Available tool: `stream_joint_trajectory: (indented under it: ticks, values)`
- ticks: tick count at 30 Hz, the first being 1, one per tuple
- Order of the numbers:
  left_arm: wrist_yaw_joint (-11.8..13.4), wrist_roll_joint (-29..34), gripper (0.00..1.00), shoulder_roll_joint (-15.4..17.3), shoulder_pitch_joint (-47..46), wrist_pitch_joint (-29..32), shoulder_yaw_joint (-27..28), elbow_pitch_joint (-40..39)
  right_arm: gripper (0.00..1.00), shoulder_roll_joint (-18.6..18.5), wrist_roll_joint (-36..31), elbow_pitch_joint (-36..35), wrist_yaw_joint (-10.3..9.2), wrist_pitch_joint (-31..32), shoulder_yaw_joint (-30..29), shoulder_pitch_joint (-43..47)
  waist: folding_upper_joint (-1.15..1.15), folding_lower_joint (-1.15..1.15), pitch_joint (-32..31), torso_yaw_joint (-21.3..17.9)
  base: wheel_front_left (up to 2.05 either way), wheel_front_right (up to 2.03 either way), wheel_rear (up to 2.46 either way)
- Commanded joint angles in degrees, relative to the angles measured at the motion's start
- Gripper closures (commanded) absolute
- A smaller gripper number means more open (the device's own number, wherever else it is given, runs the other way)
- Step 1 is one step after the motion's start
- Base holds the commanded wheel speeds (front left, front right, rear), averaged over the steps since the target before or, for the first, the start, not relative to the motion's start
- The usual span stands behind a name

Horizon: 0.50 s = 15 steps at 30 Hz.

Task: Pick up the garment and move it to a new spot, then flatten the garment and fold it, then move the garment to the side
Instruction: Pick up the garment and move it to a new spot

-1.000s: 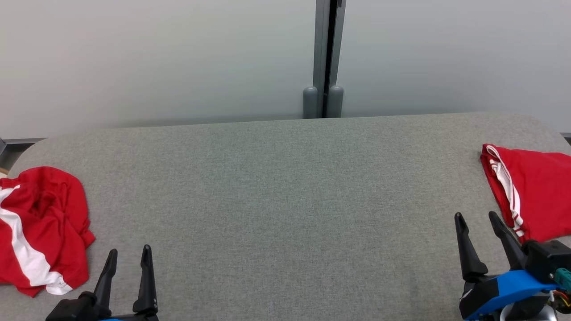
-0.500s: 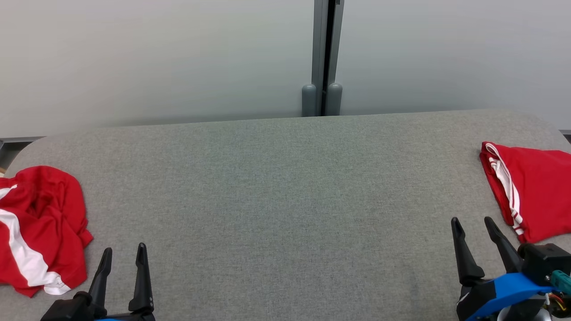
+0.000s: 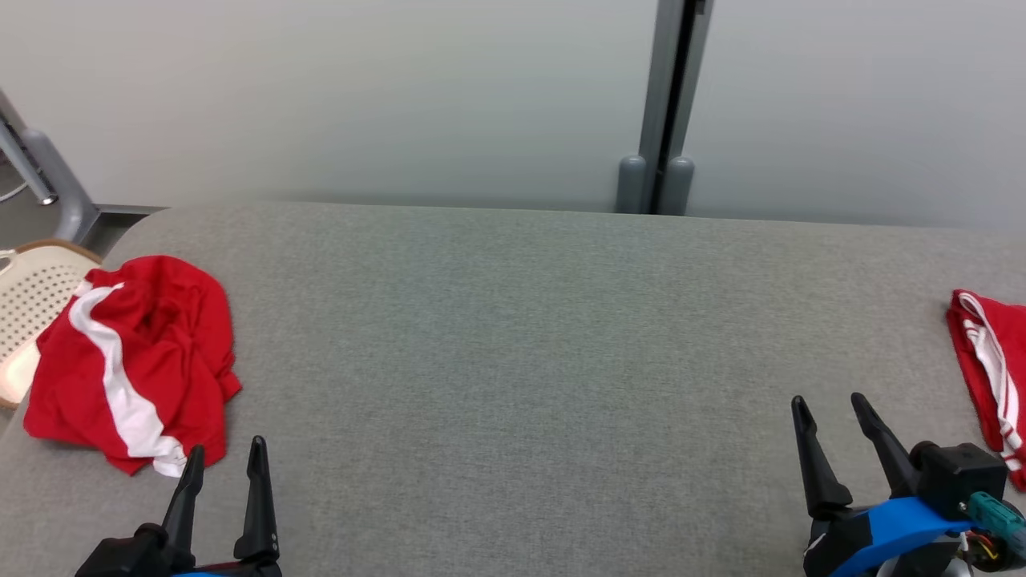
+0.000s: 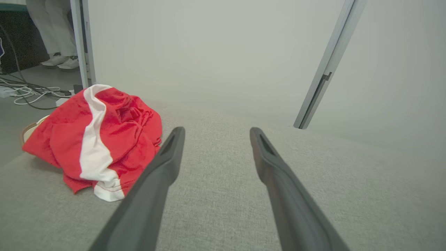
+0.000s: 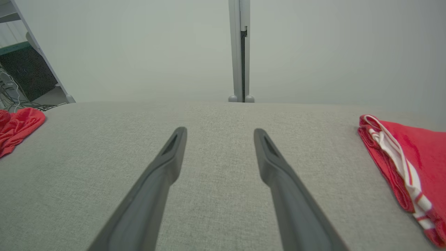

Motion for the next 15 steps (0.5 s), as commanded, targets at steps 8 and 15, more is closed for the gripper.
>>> stream_joint_trajectory:
  ticks: [8,15]
  values:
    - [0.28,-0.38,0.00,0.58,1.07,-0.23,0.82,0.07,0.00,0.01,-0.45,0.85,0.01,-1.17,2.59,0.15,0.00,0.00,-0.96,7.72,0.00,0.00,0.00]
    - [0.72,-0.08,0.00,0.65,2.23,-0.23,0.92,-0.25,0.00,-0.36,-2.45,1.05,0.01,-1.25,4.91,-0.27,0.00,0.00,-1.46,12.26,0.00,0.00,0.00]
